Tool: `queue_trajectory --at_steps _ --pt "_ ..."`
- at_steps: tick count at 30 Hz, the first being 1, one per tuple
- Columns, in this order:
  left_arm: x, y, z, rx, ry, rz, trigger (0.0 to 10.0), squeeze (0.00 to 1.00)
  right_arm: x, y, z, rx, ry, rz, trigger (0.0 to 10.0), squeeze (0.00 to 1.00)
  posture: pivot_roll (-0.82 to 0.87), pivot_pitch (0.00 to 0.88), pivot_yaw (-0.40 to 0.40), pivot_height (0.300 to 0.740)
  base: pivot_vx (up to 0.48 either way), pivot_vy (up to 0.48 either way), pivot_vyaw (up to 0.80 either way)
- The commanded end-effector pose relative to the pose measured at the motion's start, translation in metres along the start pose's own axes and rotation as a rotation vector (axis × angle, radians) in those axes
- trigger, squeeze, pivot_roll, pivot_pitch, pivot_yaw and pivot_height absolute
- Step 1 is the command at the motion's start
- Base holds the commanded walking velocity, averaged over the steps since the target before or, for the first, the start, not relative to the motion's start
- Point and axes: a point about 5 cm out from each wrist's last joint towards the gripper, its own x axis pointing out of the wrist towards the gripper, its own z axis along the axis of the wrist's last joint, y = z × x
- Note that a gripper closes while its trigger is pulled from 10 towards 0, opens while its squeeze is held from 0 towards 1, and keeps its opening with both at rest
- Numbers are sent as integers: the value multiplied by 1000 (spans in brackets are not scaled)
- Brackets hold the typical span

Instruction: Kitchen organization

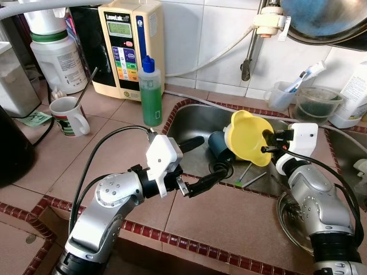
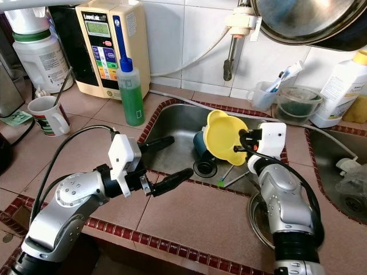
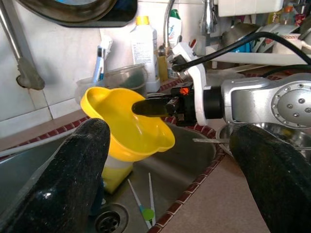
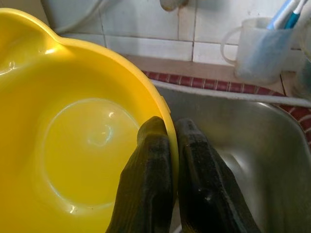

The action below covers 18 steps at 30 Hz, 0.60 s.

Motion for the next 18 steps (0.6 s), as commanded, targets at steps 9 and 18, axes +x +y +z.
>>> queue_trajectory --at_steps 9,18 --pt "3 -7 7 7 -9 -46 10000 0 -4 -11 -4 34 21 -46 10000 1000 -29 6 22 740 0 0 0" --pt "4 -7 8 3 -9 -50 10000 0 -4 -11 -2 40 7 -49 10000 1000 -31 12 26 740 0 0 0"
